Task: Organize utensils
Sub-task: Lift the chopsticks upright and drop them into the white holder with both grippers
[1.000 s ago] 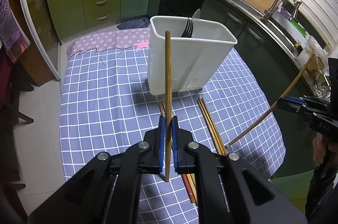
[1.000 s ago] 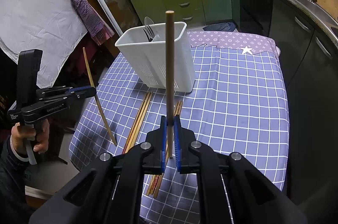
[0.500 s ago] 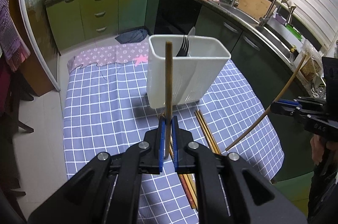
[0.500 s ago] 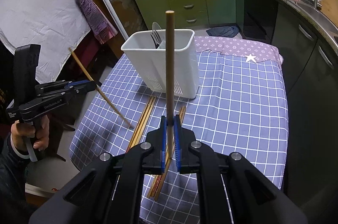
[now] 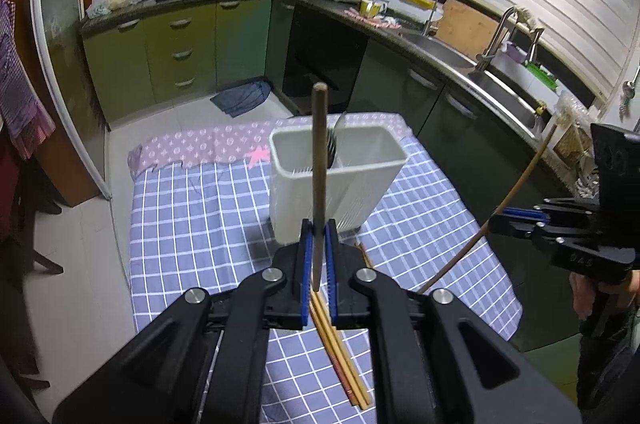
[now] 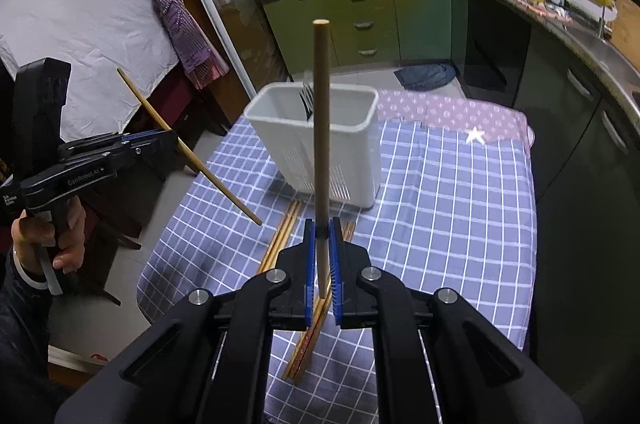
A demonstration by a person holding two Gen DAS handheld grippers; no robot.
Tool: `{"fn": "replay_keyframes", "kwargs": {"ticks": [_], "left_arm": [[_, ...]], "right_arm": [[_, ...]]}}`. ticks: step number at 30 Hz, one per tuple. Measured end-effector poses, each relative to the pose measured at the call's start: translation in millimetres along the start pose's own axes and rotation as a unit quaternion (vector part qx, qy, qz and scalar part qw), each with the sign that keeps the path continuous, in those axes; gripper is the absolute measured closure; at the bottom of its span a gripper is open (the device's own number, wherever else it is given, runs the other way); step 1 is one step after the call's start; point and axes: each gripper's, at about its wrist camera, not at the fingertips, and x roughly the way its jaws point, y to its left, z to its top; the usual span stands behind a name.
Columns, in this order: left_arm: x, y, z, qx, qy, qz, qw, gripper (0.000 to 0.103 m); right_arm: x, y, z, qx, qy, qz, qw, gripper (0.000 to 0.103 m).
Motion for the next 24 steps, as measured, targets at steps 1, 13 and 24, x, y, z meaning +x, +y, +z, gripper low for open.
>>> {"fn": "replay_keyframes", "kwargs": {"ticks": [1,13,24], "left_arm": [[-5.8,-1.3,6.0,-0.001,-0.002,-0.006,1.0,0.096],[-77.8,-19.8,69.5,0.016,-0.078,-0.007,0.9968,0.096],[-35.6,-22.1,108.2,0.028,-0.107,0.03,0.9934,0.096]], "right_arm": [[-5.2,1.5,4.6,-0.002,-0.005,0.003,1.0,0.095],[-65.8,5.9,74.0,-0.001,-0.103,0.005,0.995,0.095],[-24.4,-11.9,133.1,0.02,-0.113,-0.023,0.993,0.095]]}}
